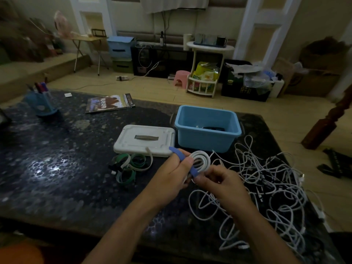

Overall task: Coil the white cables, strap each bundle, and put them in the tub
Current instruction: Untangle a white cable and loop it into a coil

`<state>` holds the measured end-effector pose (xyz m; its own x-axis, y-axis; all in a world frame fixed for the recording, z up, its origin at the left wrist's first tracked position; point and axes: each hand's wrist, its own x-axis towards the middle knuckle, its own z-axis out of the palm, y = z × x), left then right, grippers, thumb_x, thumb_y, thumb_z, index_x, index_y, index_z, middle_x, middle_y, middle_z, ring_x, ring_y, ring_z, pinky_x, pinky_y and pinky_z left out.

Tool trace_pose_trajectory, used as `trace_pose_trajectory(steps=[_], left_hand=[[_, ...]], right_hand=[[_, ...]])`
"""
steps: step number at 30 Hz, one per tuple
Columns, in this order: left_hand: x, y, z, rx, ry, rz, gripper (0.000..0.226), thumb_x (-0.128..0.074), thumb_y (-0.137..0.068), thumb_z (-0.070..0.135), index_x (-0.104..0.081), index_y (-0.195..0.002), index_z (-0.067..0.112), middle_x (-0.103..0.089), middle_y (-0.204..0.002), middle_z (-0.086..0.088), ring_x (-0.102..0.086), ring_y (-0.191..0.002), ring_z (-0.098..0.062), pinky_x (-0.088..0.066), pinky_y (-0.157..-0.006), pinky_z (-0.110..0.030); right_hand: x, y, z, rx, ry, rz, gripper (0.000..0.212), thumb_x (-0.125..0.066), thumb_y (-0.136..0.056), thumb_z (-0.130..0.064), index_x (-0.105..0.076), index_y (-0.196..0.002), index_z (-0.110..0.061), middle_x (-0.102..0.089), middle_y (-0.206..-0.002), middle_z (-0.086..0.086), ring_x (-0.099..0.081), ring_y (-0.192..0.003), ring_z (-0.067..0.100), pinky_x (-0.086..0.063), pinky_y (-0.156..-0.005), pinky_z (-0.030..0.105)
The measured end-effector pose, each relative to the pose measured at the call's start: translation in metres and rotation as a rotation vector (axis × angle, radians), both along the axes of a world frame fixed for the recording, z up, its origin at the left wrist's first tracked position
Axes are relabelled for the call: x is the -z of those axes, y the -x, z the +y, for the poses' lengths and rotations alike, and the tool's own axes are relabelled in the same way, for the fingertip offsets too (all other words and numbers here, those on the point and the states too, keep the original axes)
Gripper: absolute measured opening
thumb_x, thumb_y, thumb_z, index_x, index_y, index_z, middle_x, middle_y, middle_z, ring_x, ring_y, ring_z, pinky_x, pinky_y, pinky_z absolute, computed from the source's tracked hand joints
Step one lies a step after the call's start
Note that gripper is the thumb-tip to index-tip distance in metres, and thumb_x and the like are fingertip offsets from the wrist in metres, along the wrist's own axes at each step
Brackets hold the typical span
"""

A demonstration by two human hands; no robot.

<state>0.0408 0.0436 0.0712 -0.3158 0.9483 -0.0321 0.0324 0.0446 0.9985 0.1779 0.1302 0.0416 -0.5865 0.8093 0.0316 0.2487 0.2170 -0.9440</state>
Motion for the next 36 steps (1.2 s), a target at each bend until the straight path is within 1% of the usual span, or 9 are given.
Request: trace_pose_trajectory(steps=[4, 8, 10, 13, 16, 20, 24, 28, 36], left_hand=[[0.000, 0.007, -0.003, 0.043, -0.036, 0.150, 0.022, -0.046, -0.104, 0.019, -0.059, -0.091, 0.007, -0.052, -0.057, 0.010, -0.043, -0.042, 0.002, -0.032, -0.045, -0.010], [0.007, 0.011, -0.007, 0.132, -0.052, 0.337, 0.032, -0.055, -0.100, 0.029, -0.073, -0.088, 0.006, -0.053, -0.052, 0.011, -0.041, -0.046, -0.001, -0.031, -0.051, -0.018], [0.013, 0.012, -0.007, 0.167, -0.046, 0.411, 0.038, -0.055, -0.099, 0.038, -0.071, -0.075, 0.012, -0.049, -0.054, 0.004, -0.039, -0.050, -0.008, -0.030, -0.052, -0.028], [0.020, 0.008, -0.005, 0.190, -0.028, 0.537, 0.045, -0.052, -0.101, 0.041, -0.056, -0.063, 0.017, -0.046, -0.056, 0.003, -0.040, -0.052, -0.012, -0.033, -0.054, -0.034], [0.022, 0.000, -0.003, 0.202, -0.006, 0.639, 0.036, -0.047, -0.100, 0.045, -0.062, -0.076, 0.022, -0.059, -0.067, -0.001, -0.053, -0.061, -0.016, -0.045, -0.062, -0.043], [0.022, -0.002, -0.002, 0.175, 0.011, 0.718, 0.023, -0.045, -0.098, 0.048, -0.063, -0.096, 0.034, -0.065, -0.077, 0.008, -0.059, -0.071, -0.007, -0.050, -0.068, -0.038], [0.024, 0.000, -0.001, 0.144, 0.023, 0.644, 0.026, -0.049, -0.089, 0.053, -0.046, -0.091, 0.027, -0.062, -0.078, 0.001, -0.060, -0.074, -0.019, -0.049, -0.071, -0.052], [0.026, -0.003, -0.002, 0.094, 0.003, 0.544, 0.022, -0.053, -0.093, 0.044, -0.044, -0.084, 0.026, -0.057, -0.073, 0.000, -0.053, -0.066, -0.017, -0.046, -0.068, -0.052], [0.032, -0.006, 0.007, -0.019, -0.069, 0.321, 0.016, -0.066, -0.093, 0.021, -0.062, -0.079, 0.015, -0.055, -0.071, 0.003, -0.049, -0.064, -0.005, -0.039, -0.064, -0.026]], right_hand=[[-0.005, -0.008, 0.005, -0.162, 0.164, -0.032, 0.012, -0.076, -0.083, -0.013, -0.076, -0.088, -0.001, -0.069, -0.061, 0.002, -0.064, -0.055, 0.013, -0.051, -0.057, 0.023], [-0.017, -0.019, 0.010, -0.216, 0.409, -0.029, 0.017, -0.064, -0.093, -0.007, -0.076, -0.106, -0.006, -0.078, -0.090, 0.008, -0.075, -0.083, 0.019, -0.057, -0.069, 0.021], [-0.024, -0.023, 0.013, -0.179, 0.526, 0.019, 0.025, -0.052, -0.099, -0.009, -0.075, -0.108, -0.006, -0.077, -0.101, 0.012, -0.075, -0.094, 0.025, -0.060, -0.077, 0.028], [-0.022, -0.020, 0.008, -0.066, 0.490, 0.041, 0.023, -0.059, -0.096, -0.020, -0.078, -0.096, -0.008, -0.077, -0.091, 0.014, -0.075, -0.081, 0.021, -0.060, -0.071, 0.027], [-0.012, -0.013, 0.002, 0.035, 0.401, 0.090, 0.018, -0.065, -0.094, -0.015, -0.078, -0.094, -0.004, -0.077, -0.084, 0.016, -0.071, -0.067, 0.017, -0.055, -0.057, 0.022], [-0.003, -0.010, 0.004, 0.064, 0.379, 0.122, 0.015, -0.066, -0.093, -0.012, -0.078, -0.097, -0.003, -0.077, -0.086, 0.015, -0.072, -0.073, 0.020, -0.054, -0.061, 0.024], [0.000, -0.008, 0.003, 0.062, 0.366, 0.136, 0.013, -0.066, -0.092, -0.009, -0.077, -0.098, -0.006, -0.078, -0.088, 0.012, -0.074, -0.079, 0.023, -0.057, -0.067, 0.027], [-0.002, -0.007, 0.004, 0.064, 0.398, 0.162, 0.020, -0.066, -0.093, -0.005, -0.071, -0.111, -0.012, -0.078, -0.091, 0.011, -0.076, -0.084, 0.026, -0.060, -0.071, 0.031], [-0.002, -0.003, -0.003, 0.155, 0.140, 0.186, 0.021, -0.066, -0.095, -0.010, -0.069, -0.112, -0.023, -0.078, -0.087, 0.001, -0.075, -0.081, 0.012, -0.056, -0.066, 0.021]])
